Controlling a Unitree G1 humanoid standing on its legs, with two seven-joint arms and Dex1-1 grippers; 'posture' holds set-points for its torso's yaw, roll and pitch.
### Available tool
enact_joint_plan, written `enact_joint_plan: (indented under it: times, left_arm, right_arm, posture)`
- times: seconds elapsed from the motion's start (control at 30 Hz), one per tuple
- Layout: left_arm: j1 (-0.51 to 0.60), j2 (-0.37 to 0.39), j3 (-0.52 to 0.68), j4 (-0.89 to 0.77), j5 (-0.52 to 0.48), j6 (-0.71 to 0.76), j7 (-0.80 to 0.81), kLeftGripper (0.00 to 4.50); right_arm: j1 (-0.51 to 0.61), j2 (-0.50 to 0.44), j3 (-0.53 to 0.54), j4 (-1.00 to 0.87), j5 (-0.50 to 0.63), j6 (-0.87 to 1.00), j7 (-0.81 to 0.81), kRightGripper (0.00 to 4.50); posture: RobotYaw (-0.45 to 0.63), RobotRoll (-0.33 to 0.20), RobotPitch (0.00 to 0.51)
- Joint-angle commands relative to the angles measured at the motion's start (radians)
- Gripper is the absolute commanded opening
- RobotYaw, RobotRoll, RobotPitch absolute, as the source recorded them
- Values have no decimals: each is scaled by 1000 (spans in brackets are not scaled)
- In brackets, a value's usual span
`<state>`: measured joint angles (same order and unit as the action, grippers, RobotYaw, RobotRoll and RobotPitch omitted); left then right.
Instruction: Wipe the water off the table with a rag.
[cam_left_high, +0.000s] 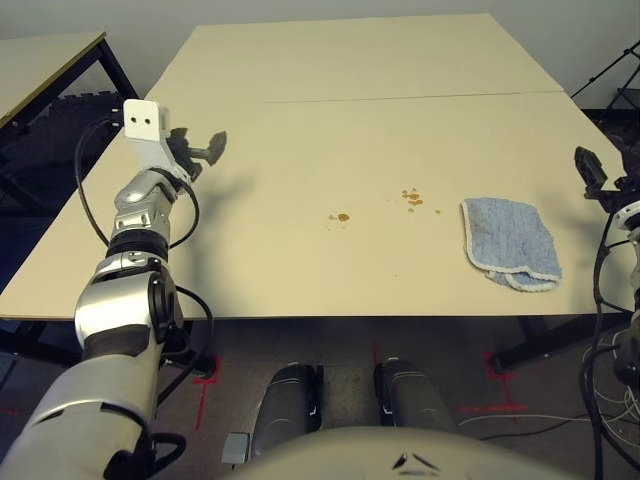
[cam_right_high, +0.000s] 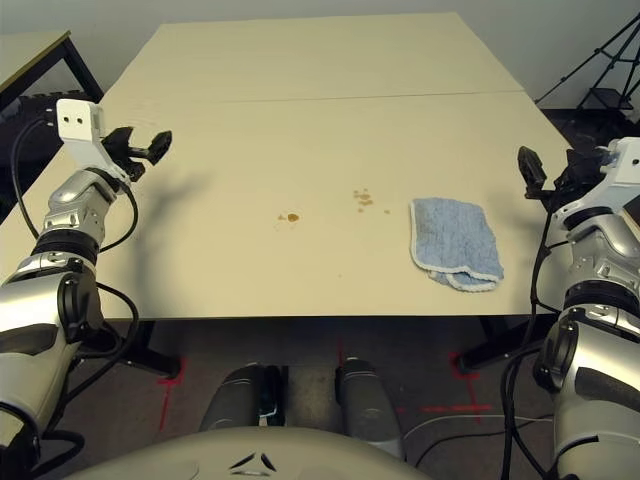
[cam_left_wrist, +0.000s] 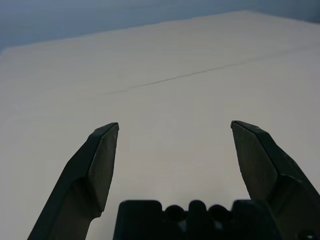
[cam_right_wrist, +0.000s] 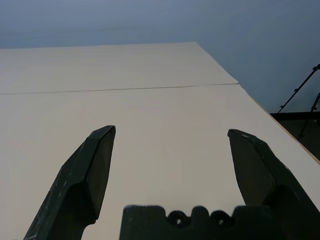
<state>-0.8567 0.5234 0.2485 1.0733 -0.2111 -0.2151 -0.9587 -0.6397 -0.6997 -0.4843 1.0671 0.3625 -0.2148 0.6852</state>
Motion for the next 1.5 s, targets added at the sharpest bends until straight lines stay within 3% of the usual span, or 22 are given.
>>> enact_joint_plan:
  times: [0.03,0.13,0.37,0.6,0.73,0.9,1.1,1.5]
  left_arm:
    - [51,1,-40,-119,-56,65,-235,4500]
    - [90,15,-83,-222,-79,166,-356,4500]
    - [149,36,-147,-347,-78,280,-470,4500]
    - [168,40,-166,-390,-80,313,-490,4500]
    - [168,22,-172,-378,-70,286,-473,4500]
    - [180,9,-173,-385,-72,273,-463,4500]
    - [180,6,-173,-385,-73,265,-456,4500]
    - [190,20,-173,-415,-76,284,-462,4500]
  right_arm:
    - [4,0,7,-16,3,21,12,4472]
    - [5,-2,11,-26,2,49,18,4472]
    - [16,-26,20,-63,3,136,59,4472]
    - [118,-115,92,-321,41,543,223,4472]
    - [211,-211,178,-511,52,826,315,4472]
    - [274,-245,210,-643,78,1001,345,4472]
    - [302,-229,232,-698,78,1077,339,4472]
    - [290,-146,294,-682,55,1058,307,4472]
  posture:
    - [-268,0,89]
    - [-269,0,99]
    - [-284,0,108]
    - [-291,0,104]
    - [-292,0,92]
    - [-286,0,78]
    - [-277,0,66]
    - [-267,0,79]
